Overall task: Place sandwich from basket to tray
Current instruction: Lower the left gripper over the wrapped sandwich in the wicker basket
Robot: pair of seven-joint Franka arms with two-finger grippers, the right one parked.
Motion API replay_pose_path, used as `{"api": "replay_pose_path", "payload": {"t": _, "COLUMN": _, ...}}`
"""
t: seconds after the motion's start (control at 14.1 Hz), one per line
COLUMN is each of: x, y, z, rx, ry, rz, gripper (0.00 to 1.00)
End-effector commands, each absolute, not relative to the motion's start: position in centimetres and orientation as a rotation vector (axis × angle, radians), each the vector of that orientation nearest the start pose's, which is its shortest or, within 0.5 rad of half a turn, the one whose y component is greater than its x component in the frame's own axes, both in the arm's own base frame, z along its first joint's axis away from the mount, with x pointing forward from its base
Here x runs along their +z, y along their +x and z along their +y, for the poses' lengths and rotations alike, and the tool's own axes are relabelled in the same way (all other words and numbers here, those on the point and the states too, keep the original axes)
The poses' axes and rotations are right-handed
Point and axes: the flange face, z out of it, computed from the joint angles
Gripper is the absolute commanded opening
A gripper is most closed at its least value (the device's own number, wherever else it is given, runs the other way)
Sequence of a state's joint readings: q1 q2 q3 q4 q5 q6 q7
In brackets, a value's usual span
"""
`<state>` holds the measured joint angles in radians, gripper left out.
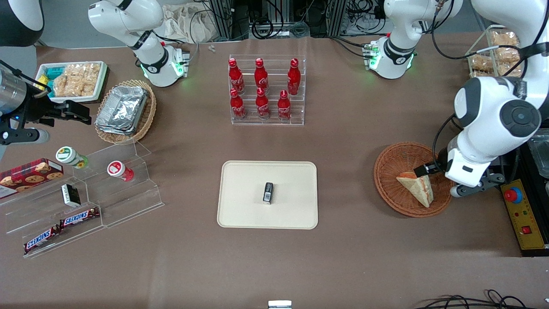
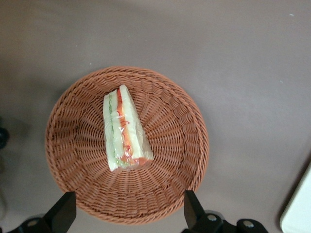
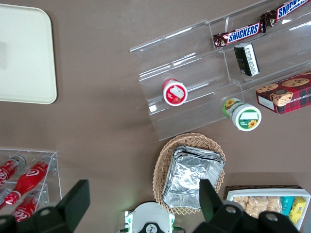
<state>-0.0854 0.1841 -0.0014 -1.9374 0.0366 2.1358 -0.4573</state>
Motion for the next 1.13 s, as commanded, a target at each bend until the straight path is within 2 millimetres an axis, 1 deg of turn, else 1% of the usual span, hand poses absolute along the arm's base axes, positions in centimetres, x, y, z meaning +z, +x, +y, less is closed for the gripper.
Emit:
{"api": "replay_pose_path", "payload": {"t": 0.0, "x": 36.4, "y": 59.8, "z": -3.7, "rx": -0.039, "ry": -3.036, "rz": -0.661, "gripper": 1.0}}
{"api": "replay_pose_path", "payload": {"t": 0.07, "x": 35.3, "y": 59.6, "z": -3.4, "rx": -0.026, "ry": -3.023, "rz": -0.703, "gripper": 1.0}}
{"api": "replay_pose_path", "payload": {"t": 0.14, "x": 34.6, "y": 59.5, "z": -3.4, "rx": -0.04, "ry": -3.021, "rz": -0.726, "gripper": 1.0}}
{"api": "replay_pose_path", "payload": {"t": 0.21, "x": 33.4, "y": 59.4, "z": -3.3, "rx": -0.047, "ry": -3.017, "rz": -0.748, "gripper": 1.0}}
{"api": "replay_pose_path", "payload": {"t": 0.43, "x": 31.3, "y": 59.8, "z": -3.4, "rx": -0.077, "ry": -3.014, "rz": -0.787, "gripper": 1.0}}
{"api": "replay_pose_path", "payload": {"t": 0.57, "x": 30.2, "y": 59.9, "z": -3.4, "rx": -0.07, "ry": -3.006, "rz": -0.814, "gripper": 1.0}}
{"api": "replay_pose_path", "payload": {"t": 0.92, "x": 28.5, "y": 59.8, "z": -3.4, "rx": -0.043, "ry": -2.99, "rz": -0.857, "gripper": 1.0}}
{"api": "replay_pose_path", "payload": {"t": 1.06, "x": 27.5, "y": 59.8, "z": -3.4, "rx": -0.024, "ry": -2.975, "rz": -0.889, "gripper": 1.0}}
